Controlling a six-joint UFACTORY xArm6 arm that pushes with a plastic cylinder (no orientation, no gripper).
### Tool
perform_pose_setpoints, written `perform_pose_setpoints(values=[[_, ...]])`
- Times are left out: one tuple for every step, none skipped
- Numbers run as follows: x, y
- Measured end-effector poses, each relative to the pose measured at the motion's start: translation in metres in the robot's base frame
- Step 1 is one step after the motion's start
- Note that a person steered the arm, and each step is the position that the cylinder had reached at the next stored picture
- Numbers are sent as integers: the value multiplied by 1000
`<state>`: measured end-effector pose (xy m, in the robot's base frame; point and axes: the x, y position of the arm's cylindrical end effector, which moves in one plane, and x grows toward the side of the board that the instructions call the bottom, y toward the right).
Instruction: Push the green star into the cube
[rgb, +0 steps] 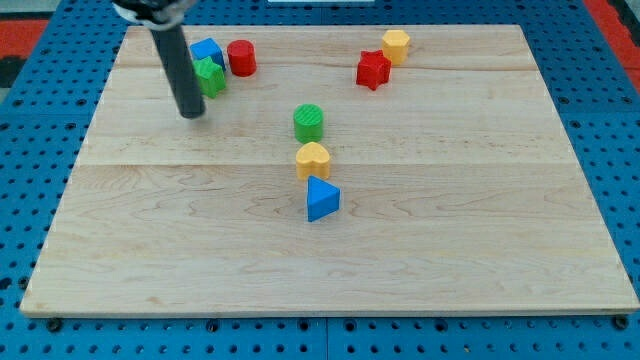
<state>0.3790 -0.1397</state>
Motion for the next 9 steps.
perform_pose_setpoints(values=[[-18,37],[-43,47],[-80,19],[-88,-35],[-83,-55],[-54,-48],[-61,-86],[-71,-109],[-71,-110]])
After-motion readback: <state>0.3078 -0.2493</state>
